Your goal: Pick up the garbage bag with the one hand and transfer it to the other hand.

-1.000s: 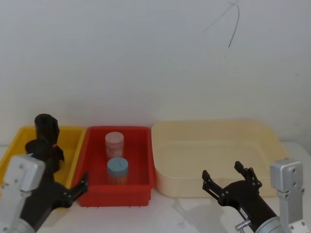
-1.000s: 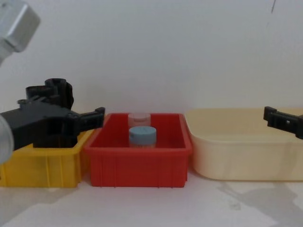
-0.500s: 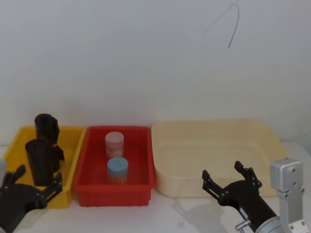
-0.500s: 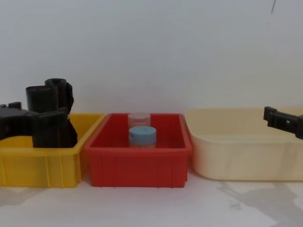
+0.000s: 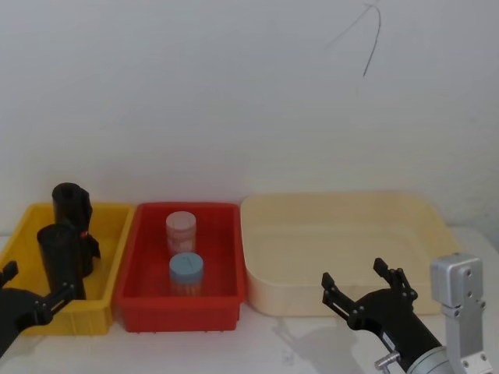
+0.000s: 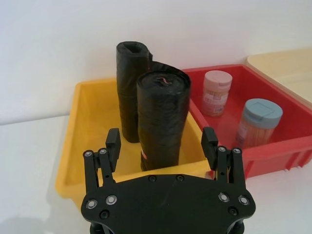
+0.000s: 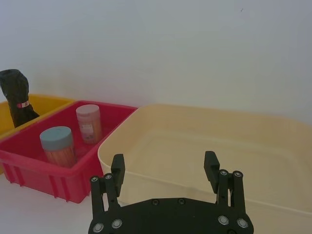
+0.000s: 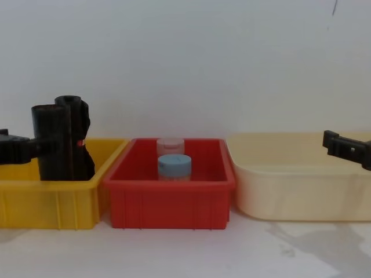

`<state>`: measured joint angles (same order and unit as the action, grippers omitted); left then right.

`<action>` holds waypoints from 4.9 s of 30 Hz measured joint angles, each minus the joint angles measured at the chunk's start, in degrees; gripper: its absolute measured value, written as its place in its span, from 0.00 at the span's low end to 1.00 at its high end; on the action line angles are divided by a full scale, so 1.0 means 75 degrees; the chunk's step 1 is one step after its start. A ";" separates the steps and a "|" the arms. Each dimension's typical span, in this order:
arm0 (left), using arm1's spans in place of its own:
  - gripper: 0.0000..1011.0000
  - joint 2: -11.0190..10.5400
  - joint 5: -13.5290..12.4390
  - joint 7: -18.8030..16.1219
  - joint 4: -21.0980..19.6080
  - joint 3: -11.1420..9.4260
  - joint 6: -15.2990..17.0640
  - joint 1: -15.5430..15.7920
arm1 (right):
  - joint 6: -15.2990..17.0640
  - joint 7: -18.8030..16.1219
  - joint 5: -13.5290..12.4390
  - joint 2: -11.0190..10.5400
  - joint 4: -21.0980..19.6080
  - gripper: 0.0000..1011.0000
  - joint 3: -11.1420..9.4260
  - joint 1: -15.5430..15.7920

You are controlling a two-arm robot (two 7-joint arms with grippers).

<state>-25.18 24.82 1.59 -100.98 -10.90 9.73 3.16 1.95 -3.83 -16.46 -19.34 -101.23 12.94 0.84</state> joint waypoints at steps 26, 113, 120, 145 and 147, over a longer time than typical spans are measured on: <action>0.92 0.0106 -0.0278 0.0588 0.1142 -0.0309 0.0244 0.1288 | 0.0000 0.0000 0.0000 0.0000 0.0000 0.99 0.0000 0.0000; 0.54 0.0825 0.1357 0.4003 0.1695 -0.2131 0.2252 0.5124 | 0.2537 -0.1948 -0.1284 -0.0556 -0.0667 0.99 0.0596 -0.1786; 0.54 0.0871 0.1394 0.4151 0.1788 -0.2299 0.2335 0.5259 | 0.2381 -0.2011 -0.1151 -0.0641 -0.0494 0.99 0.0750 -0.1943; 0.54 0.0922 0.1435 0.4328 0.1902 -0.2491 0.2431 0.5421 | 0.2502 -0.1824 -0.1353 -0.0393 0.0002 0.99 0.0880 -0.2301; 0.54 0.0924 0.1436 0.4331 0.1904 -0.2494 0.2432 0.5423 | 0.2605 -0.1803 -0.1430 -0.0361 0.0006 0.99 0.0861 -0.2321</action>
<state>-18.25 35.59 34.07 -86.71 -29.61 27.97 43.83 21.49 -17.35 -27.18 -22.04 -101.18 19.40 -16.57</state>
